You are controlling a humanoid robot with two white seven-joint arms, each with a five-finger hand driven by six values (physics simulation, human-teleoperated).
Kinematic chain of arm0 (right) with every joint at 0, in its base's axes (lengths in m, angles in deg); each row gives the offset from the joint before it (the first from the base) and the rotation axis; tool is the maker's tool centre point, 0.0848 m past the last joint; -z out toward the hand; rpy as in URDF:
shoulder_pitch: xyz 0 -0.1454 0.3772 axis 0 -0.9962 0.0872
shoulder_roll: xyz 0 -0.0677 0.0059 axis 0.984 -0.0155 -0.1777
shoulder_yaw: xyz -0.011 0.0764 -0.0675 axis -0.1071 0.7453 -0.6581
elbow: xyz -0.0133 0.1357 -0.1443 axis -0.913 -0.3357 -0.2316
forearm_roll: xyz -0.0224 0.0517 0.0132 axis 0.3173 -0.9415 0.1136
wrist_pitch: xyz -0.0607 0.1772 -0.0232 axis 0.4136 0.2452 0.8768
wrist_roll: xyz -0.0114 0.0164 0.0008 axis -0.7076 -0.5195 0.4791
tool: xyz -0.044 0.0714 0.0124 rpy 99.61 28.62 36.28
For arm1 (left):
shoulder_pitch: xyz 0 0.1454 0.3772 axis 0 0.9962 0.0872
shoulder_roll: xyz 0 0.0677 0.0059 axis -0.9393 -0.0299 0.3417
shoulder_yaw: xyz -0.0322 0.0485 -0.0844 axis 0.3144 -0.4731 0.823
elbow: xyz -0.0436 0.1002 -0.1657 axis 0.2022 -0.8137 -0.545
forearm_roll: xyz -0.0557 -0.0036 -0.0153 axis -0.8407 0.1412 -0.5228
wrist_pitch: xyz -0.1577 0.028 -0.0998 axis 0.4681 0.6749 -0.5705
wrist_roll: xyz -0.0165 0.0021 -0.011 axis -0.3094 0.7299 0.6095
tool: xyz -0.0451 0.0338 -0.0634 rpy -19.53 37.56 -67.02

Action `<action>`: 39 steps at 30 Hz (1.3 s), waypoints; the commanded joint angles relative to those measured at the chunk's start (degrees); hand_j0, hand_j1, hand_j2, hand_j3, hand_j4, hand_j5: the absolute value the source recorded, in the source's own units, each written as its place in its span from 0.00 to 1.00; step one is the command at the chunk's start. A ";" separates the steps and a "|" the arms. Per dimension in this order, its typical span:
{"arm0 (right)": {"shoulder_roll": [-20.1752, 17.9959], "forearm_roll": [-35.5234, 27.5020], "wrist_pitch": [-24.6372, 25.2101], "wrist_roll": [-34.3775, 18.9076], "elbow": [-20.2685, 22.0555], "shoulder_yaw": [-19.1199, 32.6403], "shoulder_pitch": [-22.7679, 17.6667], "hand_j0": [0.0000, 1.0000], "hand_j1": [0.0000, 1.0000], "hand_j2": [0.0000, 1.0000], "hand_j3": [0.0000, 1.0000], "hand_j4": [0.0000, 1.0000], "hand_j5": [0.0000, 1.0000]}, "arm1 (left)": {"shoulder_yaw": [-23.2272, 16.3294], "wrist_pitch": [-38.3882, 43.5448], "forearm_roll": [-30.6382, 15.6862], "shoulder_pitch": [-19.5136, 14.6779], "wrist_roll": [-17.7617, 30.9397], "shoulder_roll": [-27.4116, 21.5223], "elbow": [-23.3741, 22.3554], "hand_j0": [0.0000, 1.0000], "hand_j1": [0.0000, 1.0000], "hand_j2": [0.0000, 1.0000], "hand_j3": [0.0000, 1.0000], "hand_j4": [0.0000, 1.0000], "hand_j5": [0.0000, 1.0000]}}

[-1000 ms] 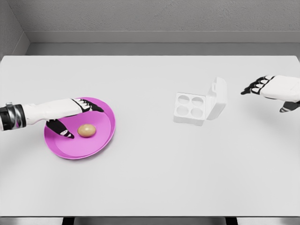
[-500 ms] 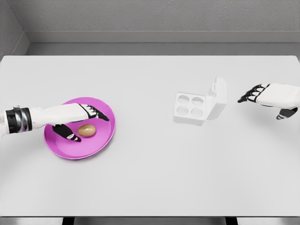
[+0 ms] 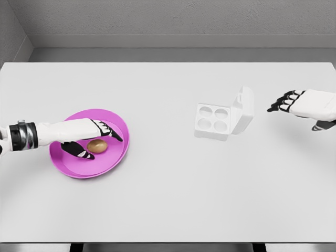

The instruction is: Pack egg into the box and close the box lid

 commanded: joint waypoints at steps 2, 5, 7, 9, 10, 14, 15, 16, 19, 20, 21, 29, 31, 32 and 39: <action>-0.09 -0.26 0.13 0.02 0.52 0.18 0.00 1.00 1.00 1.00 1.00 1.00 1.00 | -0.03 0.12 -0.40 0.00 -0.01 -0.14 0.08 0.77 0.77 0.77 0.77 0.77 0.77; -0.10 -0.26 0.13 0.02 0.79 0.18 -0.35 1.00 1.00 1.00 1.00 1.00 1.00 | -0.39 0.12 -0.40 0.00 -0.01 -0.40 -0.01 0.76 0.76 0.76 0.76 0.76 0.76; -0.10 -0.26 0.13 0.02 1.14 0.18 -0.70 1.00 1.00 1.00 1.00 1.00 1.00 | -0.39 0.12 -0.40 0.00 -0.01 -0.49 -0.01 0.75 0.75 0.75 0.75 0.75 0.75; -0.10 -0.26 0.13 0.02 1.93 0.18 -0.79 1.00 1.00 1.00 1.00 1.00 1.00 | -0.56 0.12 -0.40 0.00 -0.01 -0.49 -0.01 0.74 0.74 0.74 0.74 0.74 0.74; -0.10 -0.26 0.13 0.02 2.37 0.27 -1.23 1.00 1.00 1.00 1.00 1.00 1.00 | -0.56 0.12 -0.40 0.00 -0.01 -0.58 -0.01 0.74 0.74 0.74 0.74 0.74 0.74; -0.10 -0.26 0.13 0.02 2.72 0.27 -1.32 1.00 1.00 1.00 1.00 1.00 1.00 | -0.56 0.12 -0.40 0.00 -0.01 -0.58 -0.01 0.73 0.73 0.73 0.73 0.73 0.73; -0.10 -0.26 0.13 0.02 2.72 0.27 -1.32 1.00 1.00 1.00 1.00 1.00 1.00 | -0.56 0.12 -0.40 0.00 -0.01 -0.58 -0.01 0.73 0.73 0.73 0.73 0.73 0.73; -0.10 -0.26 0.13 0.02 2.72 0.27 -1.32 1.00 1.00 1.00 1.00 1.00 1.00 | -0.56 0.12 -0.40 0.00 -0.01 -0.58 -0.01 0.73 0.73 0.73 0.73 0.73 0.73; -0.01 -0.35 0.13 0.02 2.72 0.36 -1.32 1.00 1.00 1.00 1.00 1.00 1.00 | -0.91 0.12 -0.40 0.00 -0.01 -0.66 -0.01 0.71 0.71 0.71 0.71 0.71 0.71; -0.01 -0.53 0.13 0.02 2.72 0.45 -1.23 1.00 1.00 1.00 1.00 1.00 1.00 | -0.91 0.12 -0.40 -0.09 -0.01 -0.66 -0.01 0.71 0.71 0.71 0.71 0.71 0.71; -0.09 -0.70 0.13 0.02 2.72 0.71 -1.23 1.00 1.00 1.00 1.00 1.00 1.00 | -0.91 0.12 -0.40 0.00 -0.01 -0.66 -0.01 0.71 0.71 0.71 0.71 0.71 0.71; -0.10 -0.79 0.13 0.02 2.63 0.80 -1.32 1.00 1.00 1.00 1.00 1.00 1.00 | -1.26 0.12 -0.40 -0.09 -0.01 -0.75 0.08 0.65 0.65 0.65 0.65 0.65 0.65; -0.10 -0.79 0.13 0.02 2.63 0.98 -1.32 1.00 1.00 1.00 1.00 1.00 1.00 | -1.26 0.12 -0.40 -0.09 -0.01 -0.75 0.08 0.63 0.63 0.63 0.63 0.63 0.63; -0.10 -0.79 0.13 0.02 2.63 0.98 -1.41 1.00 1.00 1.00 1.00 1.00 1.00 | -1.26 0.12 -0.40 -0.09 -0.01 -0.75 -0.01 0.60 0.60 0.60 0.60 0.60 0.60; -0.18 -0.79 0.13 0.02 2.63 0.98 -1.41 1.00 1.00 1.00 1.00 1.00 1.00 | -1.62 0.12 -0.40 -0.09 0.07 -0.93 0.08 0.44 0.44 0.44 0.44 0.44 0.44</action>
